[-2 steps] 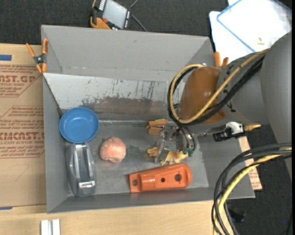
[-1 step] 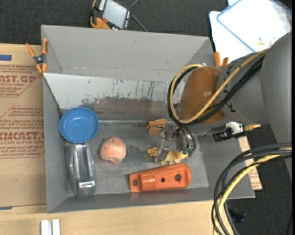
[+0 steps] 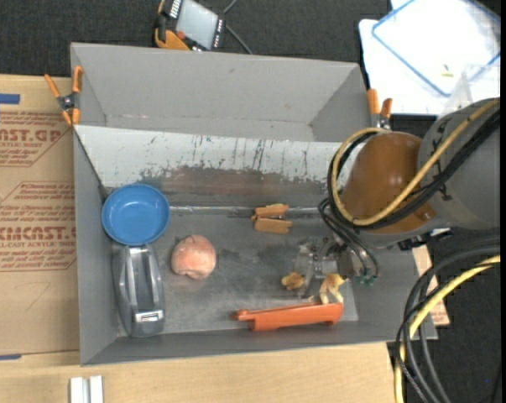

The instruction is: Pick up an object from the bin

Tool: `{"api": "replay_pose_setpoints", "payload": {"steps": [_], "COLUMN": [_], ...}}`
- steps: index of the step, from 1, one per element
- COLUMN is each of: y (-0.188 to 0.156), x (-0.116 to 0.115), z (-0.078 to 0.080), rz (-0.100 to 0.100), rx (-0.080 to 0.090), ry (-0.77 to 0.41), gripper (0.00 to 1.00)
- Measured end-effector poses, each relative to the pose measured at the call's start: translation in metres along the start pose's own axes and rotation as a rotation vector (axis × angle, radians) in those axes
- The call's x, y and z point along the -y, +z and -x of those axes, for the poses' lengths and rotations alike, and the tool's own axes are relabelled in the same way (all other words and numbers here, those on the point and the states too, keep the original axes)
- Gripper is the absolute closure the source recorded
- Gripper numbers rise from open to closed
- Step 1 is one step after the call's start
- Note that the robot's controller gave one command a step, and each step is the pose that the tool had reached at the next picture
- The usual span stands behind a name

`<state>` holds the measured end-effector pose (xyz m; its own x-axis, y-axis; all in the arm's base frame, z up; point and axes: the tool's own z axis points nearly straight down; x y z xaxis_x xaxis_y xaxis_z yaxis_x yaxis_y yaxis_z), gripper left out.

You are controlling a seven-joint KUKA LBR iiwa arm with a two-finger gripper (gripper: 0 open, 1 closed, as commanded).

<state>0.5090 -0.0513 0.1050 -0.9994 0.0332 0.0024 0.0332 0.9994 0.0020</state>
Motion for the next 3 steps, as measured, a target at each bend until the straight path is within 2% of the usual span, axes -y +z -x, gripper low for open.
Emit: {"api": "replay_pose_setpoints", "payload": {"steps": [1, 2, 3], "y": [-0.001, -0.007, -0.01], "x": [-0.04, -0.014, -0.036], "z": [0.036, 0.01, 0.022], "rz": [0.003, -0.002, 0.004], "rx": [0.006, 0.0, 0.005], "ry": [0.156, -0.007, 0.144], "gripper": [1.0, 1.0, 1.0]}}
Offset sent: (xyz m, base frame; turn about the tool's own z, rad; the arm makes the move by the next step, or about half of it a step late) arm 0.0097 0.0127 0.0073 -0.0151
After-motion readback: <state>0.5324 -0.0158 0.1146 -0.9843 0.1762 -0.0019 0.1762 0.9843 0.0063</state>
